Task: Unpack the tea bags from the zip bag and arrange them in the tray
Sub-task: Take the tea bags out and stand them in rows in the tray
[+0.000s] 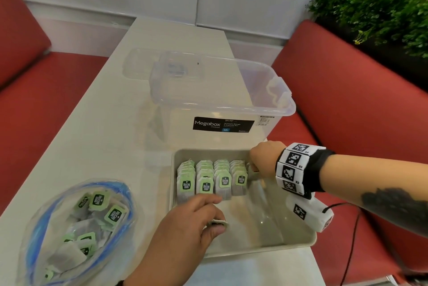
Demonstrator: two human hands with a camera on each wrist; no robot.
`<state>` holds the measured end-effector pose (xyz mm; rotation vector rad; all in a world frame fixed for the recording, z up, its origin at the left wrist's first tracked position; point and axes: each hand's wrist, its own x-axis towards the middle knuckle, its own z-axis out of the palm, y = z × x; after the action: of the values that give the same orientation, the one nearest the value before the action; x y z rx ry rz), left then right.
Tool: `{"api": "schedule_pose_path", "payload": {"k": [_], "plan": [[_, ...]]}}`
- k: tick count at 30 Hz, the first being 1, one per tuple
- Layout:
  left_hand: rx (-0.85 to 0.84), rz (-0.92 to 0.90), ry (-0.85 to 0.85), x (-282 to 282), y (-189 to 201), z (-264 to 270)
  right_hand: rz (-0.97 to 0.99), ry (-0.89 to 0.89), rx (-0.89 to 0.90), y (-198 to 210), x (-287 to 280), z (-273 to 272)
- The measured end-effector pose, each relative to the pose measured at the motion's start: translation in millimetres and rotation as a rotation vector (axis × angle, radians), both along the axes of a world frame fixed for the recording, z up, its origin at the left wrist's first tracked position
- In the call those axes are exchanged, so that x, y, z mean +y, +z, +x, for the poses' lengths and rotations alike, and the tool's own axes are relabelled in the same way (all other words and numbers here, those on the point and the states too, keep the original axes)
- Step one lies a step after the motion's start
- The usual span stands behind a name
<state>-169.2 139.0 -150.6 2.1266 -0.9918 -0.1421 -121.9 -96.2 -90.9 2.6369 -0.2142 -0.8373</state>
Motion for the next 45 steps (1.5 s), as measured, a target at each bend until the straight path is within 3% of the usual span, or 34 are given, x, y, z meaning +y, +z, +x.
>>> {"api": "schedule_pose_path", "payload": {"k": [8,17,20,24,28,31,35,41,45], "plan": [[-0.056,0.042,-0.051,-0.8,3.5,0.2,0.088,-0.037,0.173,0.1,-7.4,2.3],[-0.056,0.126,-0.022,-1.3,11.0,-0.4,0.186,-0.087,0.076,3.4,-26.5,-8.0],[-0.017,0.065,0.004,-1.3,12.0,-0.4,0.200,-0.085,0.074,7.9,-26.3,-10.9],[0.140,-0.075,0.180,-2.7,26.1,3.5,0.302,-0.089,-0.062,17.9,-20.8,-15.8],[0.219,-0.055,0.259,-6.1,40.0,12.1,0.742,-0.072,-0.289,39.7,4.1,-28.6],[0.181,0.028,0.236,-11.3,51.5,14.2,0.975,-0.026,-0.284,50.6,32.2,-43.0],[0.142,0.019,0.214,-15.5,62.0,10.9,0.945,0.064,-0.365,49.3,47.3,-53.4],[0.253,-0.228,0.261,-14.7,56.7,5.9,1.087,-0.063,-0.532,53.6,36.7,-60.2],[0.311,-0.198,0.231,-26.0,61.7,3.1,1.099,-0.062,-0.563,52.3,31.6,-62.3]]}}
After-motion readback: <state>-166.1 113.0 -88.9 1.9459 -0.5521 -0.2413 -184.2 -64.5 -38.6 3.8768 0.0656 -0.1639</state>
